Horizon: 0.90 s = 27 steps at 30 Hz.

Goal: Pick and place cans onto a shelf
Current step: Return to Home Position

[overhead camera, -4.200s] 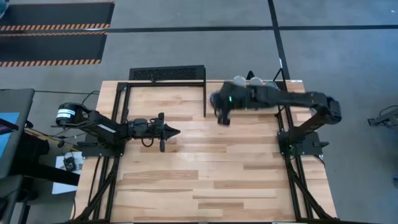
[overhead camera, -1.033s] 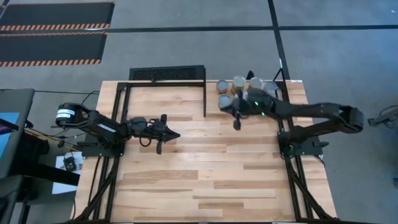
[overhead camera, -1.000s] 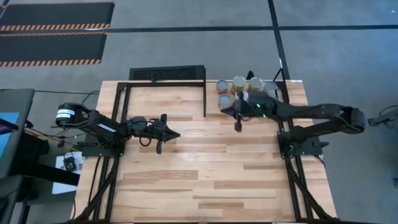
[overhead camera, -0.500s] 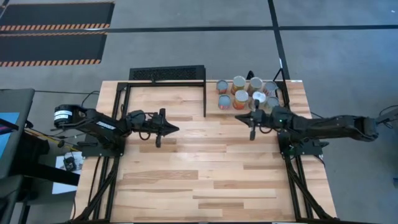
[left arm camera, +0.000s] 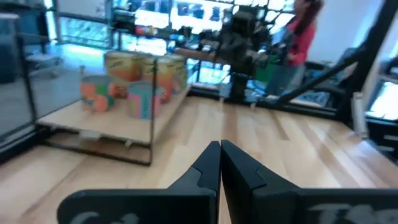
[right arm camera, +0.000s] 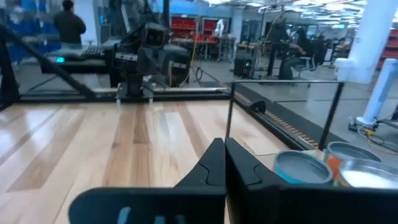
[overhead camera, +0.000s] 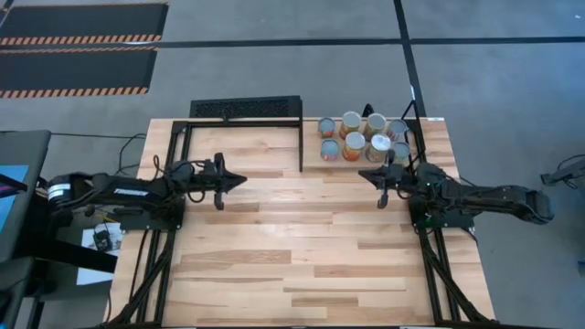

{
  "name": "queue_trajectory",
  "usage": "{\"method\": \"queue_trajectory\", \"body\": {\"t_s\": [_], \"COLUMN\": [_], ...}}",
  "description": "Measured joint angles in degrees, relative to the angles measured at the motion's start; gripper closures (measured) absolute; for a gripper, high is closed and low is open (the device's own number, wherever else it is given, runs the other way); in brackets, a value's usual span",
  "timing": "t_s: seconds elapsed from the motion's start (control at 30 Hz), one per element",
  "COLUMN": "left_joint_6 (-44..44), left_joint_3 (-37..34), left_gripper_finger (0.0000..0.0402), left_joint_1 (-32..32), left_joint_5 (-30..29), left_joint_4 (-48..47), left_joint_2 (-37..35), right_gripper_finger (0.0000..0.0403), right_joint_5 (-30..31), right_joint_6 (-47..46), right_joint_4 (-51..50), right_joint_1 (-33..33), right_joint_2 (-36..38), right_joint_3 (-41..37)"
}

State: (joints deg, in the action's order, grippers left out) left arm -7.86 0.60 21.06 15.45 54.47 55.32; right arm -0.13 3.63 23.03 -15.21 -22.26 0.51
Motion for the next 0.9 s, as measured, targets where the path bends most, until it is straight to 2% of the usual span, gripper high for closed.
{"method": "queue_trajectory", "body": {"t_s": [0.23, 0.43, 0.57, 0.9], "left_joint_6": [2.8, 3.1, 3.1, 2.4], "left_joint_3": [0.0, 0.0, 0.0, -0.1], "left_gripper_finger": [0.0401, 0.0401, 0.0401, 0.0401], "left_joint_1": [0.3, 0.3, 0.3, 0.3], "left_joint_5": [-5.5, -6.1, -8.8, -11.9], "left_joint_4": [-14.3, -22.9, -29.6, -47.4], "left_joint_2": [-12.1, -21.8, -28.9, -49.4], "right_gripper_finger": [0.0394, 0.0394, 0.0394, 0.0394], "right_joint_5": [-1.1, -1.1, -0.9, 1.6], "right_joint_6": [-1.9, -2.2, -2.2, -2.2], "right_joint_4": [-6.2, -10.3, -13.3, -17.3], "right_joint_1": [-1.1, -1.1, -1.1, -1.1], "right_joint_2": [5.9, 10.2, 12.7, 18.1], "right_joint_3": [0.0, -0.1, -0.1, -0.1]}}
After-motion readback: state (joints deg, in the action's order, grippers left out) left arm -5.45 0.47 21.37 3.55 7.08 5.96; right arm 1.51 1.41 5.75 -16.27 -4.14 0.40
